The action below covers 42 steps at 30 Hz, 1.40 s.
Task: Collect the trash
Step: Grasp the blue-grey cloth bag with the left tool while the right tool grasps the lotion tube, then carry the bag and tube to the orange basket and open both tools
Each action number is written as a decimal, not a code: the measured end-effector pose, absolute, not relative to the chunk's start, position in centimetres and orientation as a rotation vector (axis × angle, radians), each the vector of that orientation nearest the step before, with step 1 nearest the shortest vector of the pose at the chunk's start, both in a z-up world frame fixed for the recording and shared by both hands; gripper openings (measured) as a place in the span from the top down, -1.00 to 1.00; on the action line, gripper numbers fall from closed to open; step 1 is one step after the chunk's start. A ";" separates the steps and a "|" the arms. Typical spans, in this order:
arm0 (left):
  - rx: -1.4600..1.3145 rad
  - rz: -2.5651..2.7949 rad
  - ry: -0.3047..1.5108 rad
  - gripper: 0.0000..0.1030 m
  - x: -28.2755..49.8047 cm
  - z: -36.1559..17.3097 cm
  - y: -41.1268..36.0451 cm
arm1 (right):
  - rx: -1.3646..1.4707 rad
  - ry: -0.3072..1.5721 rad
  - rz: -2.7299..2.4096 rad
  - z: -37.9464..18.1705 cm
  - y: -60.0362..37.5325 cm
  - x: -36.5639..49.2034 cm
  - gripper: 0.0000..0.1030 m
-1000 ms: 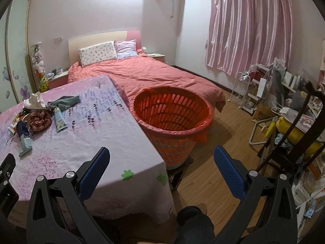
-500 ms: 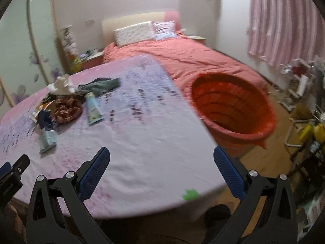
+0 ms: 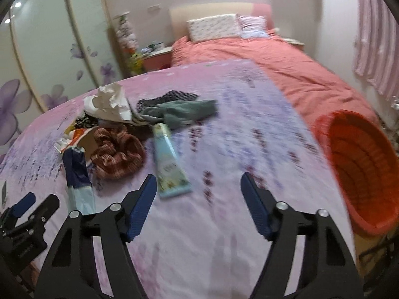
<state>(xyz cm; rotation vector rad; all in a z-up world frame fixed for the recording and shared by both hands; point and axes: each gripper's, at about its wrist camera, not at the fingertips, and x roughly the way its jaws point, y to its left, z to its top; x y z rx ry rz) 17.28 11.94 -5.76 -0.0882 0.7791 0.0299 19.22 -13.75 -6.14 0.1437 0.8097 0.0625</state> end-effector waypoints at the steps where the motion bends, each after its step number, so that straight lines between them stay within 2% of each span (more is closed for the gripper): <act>1: -0.093 0.023 0.783 -0.70 17.7 -5.8 11.9 | 0.145 0.816 0.077 -6.4 -13.5 19.9 -0.19; 7: -0.096 0.000 0.806 -0.58 19.5 -6.6 11.5 | 0.172 0.892 0.154 -8.1 -11.9 24.1 -0.01; 10: -0.101 -0.016 0.817 -0.52 19.9 -6.9 11.2 | 0.149 0.906 0.161 -8.7 -11.0 25.0 0.14; 12: -0.105 -0.030 0.824 -0.49 20.3 -7.2 10.9 | 0.116 0.889 0.157 -8.7 -10.5 25.1 0.31; 18: -0.116 -0.054 0.858 -0.21 21.3 -8.0 10.4 | 0.117 0.868 0.140 -8.7 -11.2 23.3 0.33; 23: -0.118 -0.063 0.882 -0.15 21.8 -8.7 10.1 | 0.118 0.867 0.127 -8.9 -11.5 22.8 0.31; 28: -0.116 -0.057 0.882 0.18 22.3 -8.9 10.1 | 0.097 0.870 0.131 -9.0 -10.4 23.9 0.37; 41: -0.113 -0.104 0.804 0.20 20.4 -5.7 10.2 | 0.147 0.780 0.158 -6.7 -12.0 21.1 0.42; 42: -0.108 -0.108 0.795 0.20 20.1 -5.3 10.0 | 0.146 0.771 0.157 -6.6 -12.1 20.9 0.74</act>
